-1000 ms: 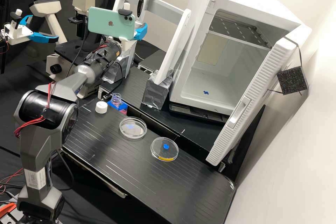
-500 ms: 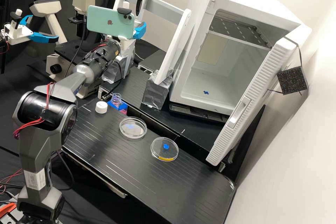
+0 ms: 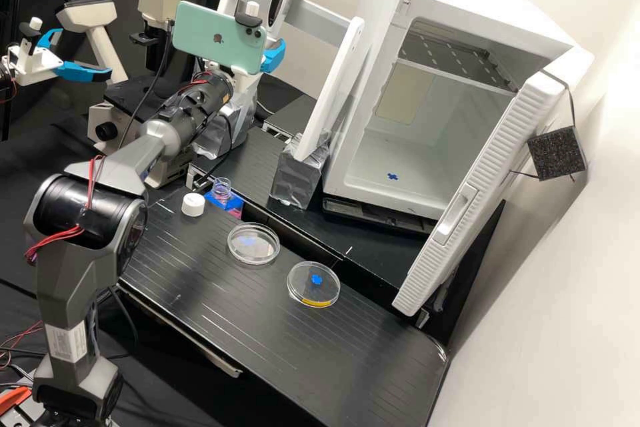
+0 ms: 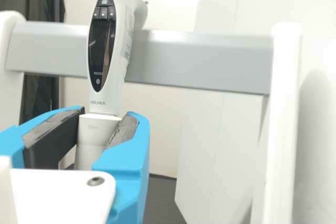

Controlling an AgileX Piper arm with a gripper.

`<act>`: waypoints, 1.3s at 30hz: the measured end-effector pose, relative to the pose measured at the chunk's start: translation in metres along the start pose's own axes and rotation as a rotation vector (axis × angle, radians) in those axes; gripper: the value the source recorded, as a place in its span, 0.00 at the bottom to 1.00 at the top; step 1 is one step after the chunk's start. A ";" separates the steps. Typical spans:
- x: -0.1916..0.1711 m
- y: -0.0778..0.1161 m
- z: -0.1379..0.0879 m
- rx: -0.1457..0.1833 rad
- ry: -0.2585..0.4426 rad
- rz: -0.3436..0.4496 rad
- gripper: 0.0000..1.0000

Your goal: Use the pipette

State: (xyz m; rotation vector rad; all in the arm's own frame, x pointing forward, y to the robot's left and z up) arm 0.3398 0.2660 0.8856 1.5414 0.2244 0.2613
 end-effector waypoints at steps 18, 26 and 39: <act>-0.057 0.017 0.014 0.051 0.036 0.152 0.00; -0.061 0.018 0.016 0.063 0.047 0.195 0.00; -0.036 0.024 0.014 0.073 0.019 0.174 0.00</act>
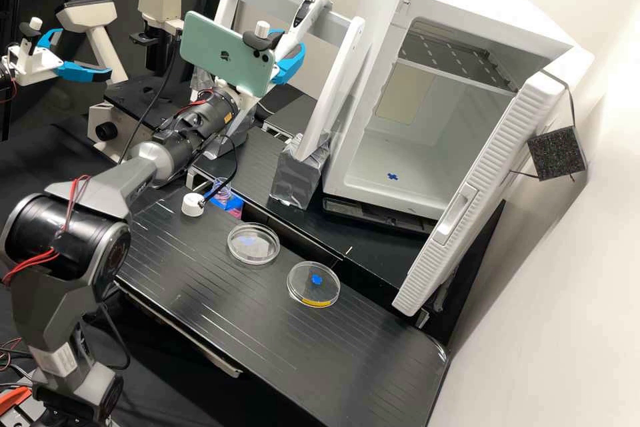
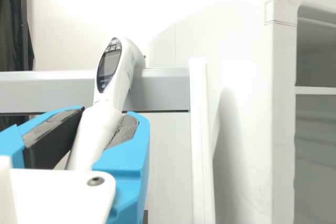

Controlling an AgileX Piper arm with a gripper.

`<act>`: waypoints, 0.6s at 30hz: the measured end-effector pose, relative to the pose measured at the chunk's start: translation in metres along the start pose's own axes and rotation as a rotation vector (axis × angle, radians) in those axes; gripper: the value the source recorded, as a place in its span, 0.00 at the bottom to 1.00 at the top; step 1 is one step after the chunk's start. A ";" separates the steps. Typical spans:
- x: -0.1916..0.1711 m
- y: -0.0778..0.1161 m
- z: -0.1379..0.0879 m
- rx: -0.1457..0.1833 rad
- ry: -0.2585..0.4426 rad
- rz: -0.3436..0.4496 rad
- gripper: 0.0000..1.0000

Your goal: Use the pipette

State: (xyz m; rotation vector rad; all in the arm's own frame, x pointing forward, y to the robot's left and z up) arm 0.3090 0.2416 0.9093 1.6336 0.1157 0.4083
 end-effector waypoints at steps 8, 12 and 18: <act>-0.006 0.005 -0.011 0.024 0.023 0.004 0.00; -0.009 0.003 -0.019 0.024 0.047 -0.005 0.00; -0.003 0.003 -0.034 0.002 0.070 -0.012 0.00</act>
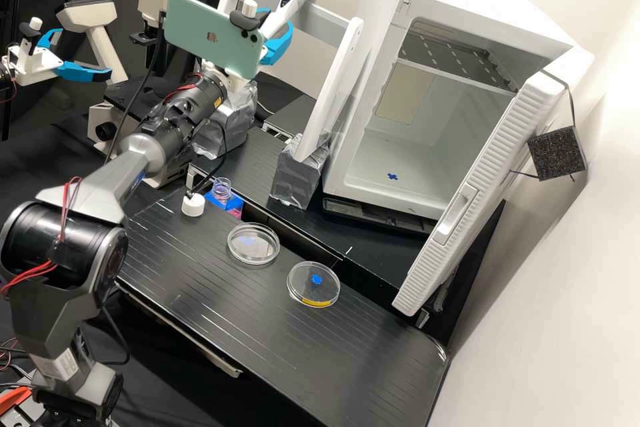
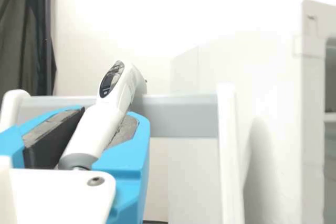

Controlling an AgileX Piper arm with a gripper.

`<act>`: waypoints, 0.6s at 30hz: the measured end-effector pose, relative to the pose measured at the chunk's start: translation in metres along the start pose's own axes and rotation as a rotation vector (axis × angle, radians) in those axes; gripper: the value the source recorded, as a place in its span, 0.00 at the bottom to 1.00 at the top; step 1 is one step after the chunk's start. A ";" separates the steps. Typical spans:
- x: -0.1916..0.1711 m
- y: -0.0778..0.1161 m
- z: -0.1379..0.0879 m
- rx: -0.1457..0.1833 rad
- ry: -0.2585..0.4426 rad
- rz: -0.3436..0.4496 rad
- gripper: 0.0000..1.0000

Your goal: Use the pipette

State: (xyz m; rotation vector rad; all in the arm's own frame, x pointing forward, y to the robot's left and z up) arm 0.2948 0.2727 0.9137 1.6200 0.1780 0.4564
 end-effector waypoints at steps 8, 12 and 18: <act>0.013 -0.016 0.000 -0.049 -0.007 -0.022 0.00; 0.016 -0.024 0.006 -0.054 -0.021 -0.041 0.00; 0.010 -0.030 0.015 -0.028 -0.040 -0.060 0.00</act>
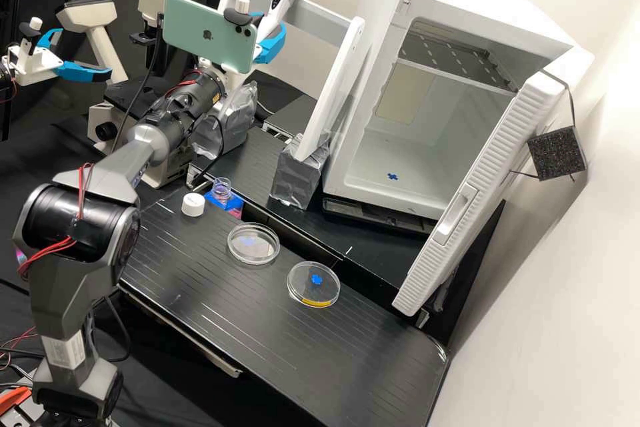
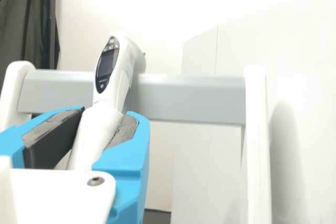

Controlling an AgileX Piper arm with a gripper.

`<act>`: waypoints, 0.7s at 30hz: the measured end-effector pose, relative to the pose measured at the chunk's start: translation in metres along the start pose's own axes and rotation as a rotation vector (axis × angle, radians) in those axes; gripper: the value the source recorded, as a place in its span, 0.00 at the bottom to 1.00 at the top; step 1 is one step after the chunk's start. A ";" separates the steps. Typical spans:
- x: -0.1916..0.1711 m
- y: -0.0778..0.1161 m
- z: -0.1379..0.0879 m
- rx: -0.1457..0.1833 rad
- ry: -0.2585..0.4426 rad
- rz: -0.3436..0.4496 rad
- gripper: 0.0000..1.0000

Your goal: Use the pipette

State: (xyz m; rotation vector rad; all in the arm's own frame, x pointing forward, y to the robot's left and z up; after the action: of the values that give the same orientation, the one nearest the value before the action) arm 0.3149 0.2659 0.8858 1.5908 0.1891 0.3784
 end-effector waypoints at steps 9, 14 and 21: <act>-0.008 -0.005 0.012 0.055 -0.028 -0.021 0.00; -0.007 -0.005 0.014 0.045 -0.033 -0.022 0.00; -0.002 -0.010 0.019 -0.003 -0.040 -0.025 1.00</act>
State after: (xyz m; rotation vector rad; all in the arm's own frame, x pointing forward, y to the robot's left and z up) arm 0.3209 0.2479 0.8755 1.5904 0.1777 0.3275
